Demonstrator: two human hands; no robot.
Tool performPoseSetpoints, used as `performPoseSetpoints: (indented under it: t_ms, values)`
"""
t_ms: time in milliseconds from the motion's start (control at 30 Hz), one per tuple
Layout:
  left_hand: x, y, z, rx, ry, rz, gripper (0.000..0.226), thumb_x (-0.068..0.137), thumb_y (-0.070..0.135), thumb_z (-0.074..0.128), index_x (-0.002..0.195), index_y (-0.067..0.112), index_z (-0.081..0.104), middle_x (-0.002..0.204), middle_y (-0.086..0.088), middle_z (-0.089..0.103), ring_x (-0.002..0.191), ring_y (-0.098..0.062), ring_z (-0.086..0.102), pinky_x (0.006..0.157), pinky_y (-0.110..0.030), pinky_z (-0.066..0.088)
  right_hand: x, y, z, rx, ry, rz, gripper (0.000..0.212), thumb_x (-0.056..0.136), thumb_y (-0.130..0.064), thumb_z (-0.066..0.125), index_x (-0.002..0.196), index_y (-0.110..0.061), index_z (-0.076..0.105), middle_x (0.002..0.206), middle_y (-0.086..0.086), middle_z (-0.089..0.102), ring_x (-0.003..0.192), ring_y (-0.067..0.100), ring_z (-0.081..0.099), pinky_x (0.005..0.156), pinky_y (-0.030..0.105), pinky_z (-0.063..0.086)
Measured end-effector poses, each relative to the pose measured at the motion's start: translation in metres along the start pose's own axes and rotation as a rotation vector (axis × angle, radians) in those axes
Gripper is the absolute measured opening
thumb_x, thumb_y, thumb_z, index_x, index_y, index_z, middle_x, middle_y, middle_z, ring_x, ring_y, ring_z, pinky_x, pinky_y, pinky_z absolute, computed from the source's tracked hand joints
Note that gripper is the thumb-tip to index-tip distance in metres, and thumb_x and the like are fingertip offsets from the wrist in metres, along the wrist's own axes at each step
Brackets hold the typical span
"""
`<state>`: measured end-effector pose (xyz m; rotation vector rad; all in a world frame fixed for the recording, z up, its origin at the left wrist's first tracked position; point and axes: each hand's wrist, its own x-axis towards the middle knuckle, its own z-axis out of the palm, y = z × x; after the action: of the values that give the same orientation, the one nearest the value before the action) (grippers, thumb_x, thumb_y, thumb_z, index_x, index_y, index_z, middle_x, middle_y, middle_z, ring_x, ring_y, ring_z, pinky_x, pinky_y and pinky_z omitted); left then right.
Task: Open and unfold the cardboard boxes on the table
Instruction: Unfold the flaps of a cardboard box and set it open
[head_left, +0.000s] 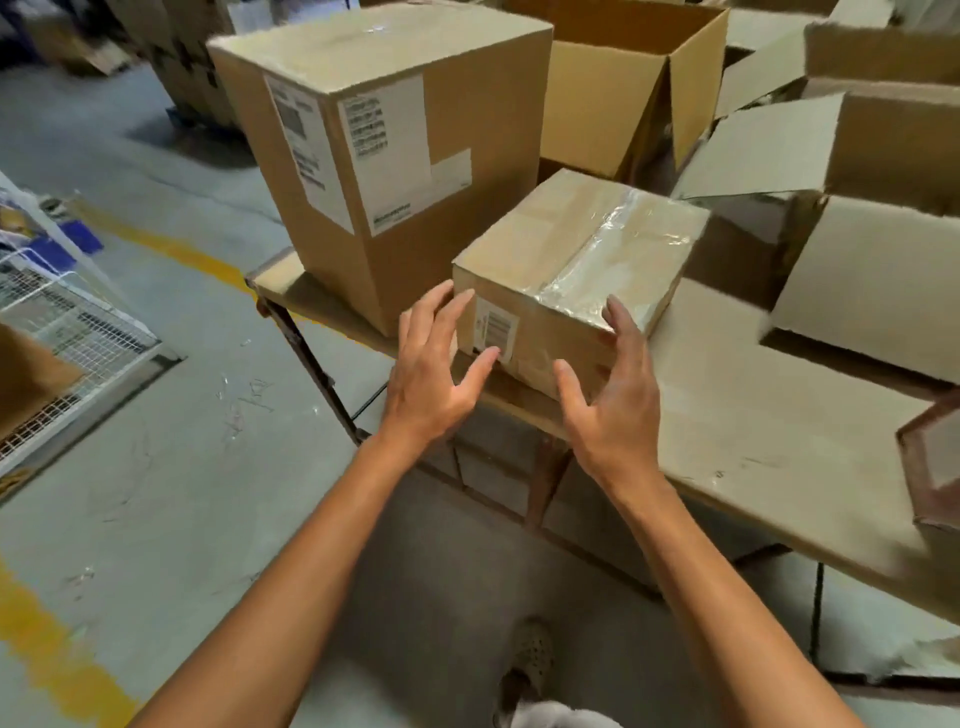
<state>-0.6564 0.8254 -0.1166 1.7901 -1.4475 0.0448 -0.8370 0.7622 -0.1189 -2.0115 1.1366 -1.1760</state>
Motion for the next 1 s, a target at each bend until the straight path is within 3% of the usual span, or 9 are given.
performPoseSetpoints:
  t_ms: [67,200,333,400,467,733,867,933,1000]
  values:
    - [0.038,0.003,0.006,-0.011,0.007,0.033,0.063,0.090,0.041,0.059,0.145,0.013,0.045,0.149,-0.010,0.040,0.132,-0.014,0.030,0.101,-0.021,0.028,0.029,0.005,-0.001,0.001,0.071,-0.003,0.072,0.090,-0.028,0.068,0.152,-0.019,0.032,0.152,0.004,0.043,0.135,0.019,0.046,0.107,0.036,0.047]
    - [0.106,0.003,0.019,0.019,0.008,0.019,0.061,0.094,0.041,0.056,0.147,0.015,0.041,0.151,-0.009,0.038,0.137,-0.023,0.033,0.106,-0.017,0.018,0.078,0.019,-0.004,-0.081,0.192,0.045,0.067,0.089,-0.037,0.063,0.149,-0.021,0.037,0.148,0.004,0.044,0.131,0.020,0.047,0.101,0.041,0.052]
    - [0.155,-0.016,0.039,0.042,-0.121,-0.150,0.063,0.097,0.044,0.055,0.151,0.022,0.032,0.152,-0.005,0.037,0.139,-0.022,0.034,0.108,-0.039,0.033,0.109,0.053,0.001,-0.243,0.093,0.267,0.079,0.090,-0.040,0.065,0.155,-0.023,0.023,0.160,0.008,0.029,0.144,0.030,0.032,0.113,0.051,0.039]
    - [0.166,-0.024,0.052,0.069,-0.273,-0.274,0.061,0.097,0.047,0.053,0.151,0.024,0.035,0.150,-0.003,0.043,0.137,-0.024,0.041,0.107,-0.043,0.037,0.112,0.066,0.004,-0.060,-0.019,0.463,0.085,0.093,-0.037,0.064,0.157,-0.029,0.010,0.161,0.006,0.027,0.143,0.031,0.035,0.113,0.052,0.040]
    - [0.165,-0.028,0.061,0.167,-0.359,-0.330,0.058,0.097,0.050,0.050,0.149,0.029,0.039,0.147,-0.001,0.050,0.132,-0.026,0.048,0.106,-0.046,0.039,0.110,0.072,0.007,0.181,-0.048,0.597,0.086,0.094,-0.035,0.065,0.156,-0.037,0.006,0.155,0.002,0.037,0.133,0.028,0.047,0.108,0.052,0.045]
    - [0.163,-0.029,0.054,0.144,-0.389,-0.350,0.060,0.096,0.054,0.049,0.150,0.031,0.038,0.146,-0.003,0.052,0.130,-0.030,0.050,0.108,-0.051,0.038,0.108,0.071,0.011,0.452,0.005,0.824,0.080,0.075,-0.045,0.072,0.145,-0.029,0.037,0.128,-0.004,0.061,0.111,0.022,0.063,0.099,0.050,0.053]
    - [0.151,-0.026,0.046,0.157,-0.421,-0.310,0.059,0.097,0.054,0.047,0.150,0.029,0.038,0.142,-0.003,0.055,0.126,-0.029,0.053,0.106,-0.051,0.038,0.093,0.055,0.006,0.509,0.048,0.864,0.058,0.092,-0.028,0.065,0.143,-0.023,0.039,0.128,0.002,0.061,0.111,0.024,0.063,0.099,0.048,0.053]
    - [0.139,-0.022,0.040,0.153,-0.434,-0.292,0.058,0.098,0.053,0.047,0.149,0.027,0.037,0.140,-0.003,0.056,0.124,-0.029,0.054,0.105,-0.051,0.039,0.078,0.043,0.000,0.498,0.073,0.869,0.041,0.099,-0.029,0.053,0.138,-0.021,0.044,0.127,0.005,0.063,0.110,0.024,0.063,0.098,0.045,0.053]
    - [0.124,-0.019,0.035,0.179,-0.428,-0.269,0.058,0.098,0.053,0.046,0.149,0.026,0.037,0.137,-0.004,0.057,0.122,-0.031,0.056,0.102,-0.051,0.042,0.061,0.029,-0.007,0.551,0.124,0.897,0.030,0.105,-0.037,0.041,0.126,-0.020,0.054,0.118,0.007,0.069,0.104,0.024,0.067,0.086,0.037,0.056]
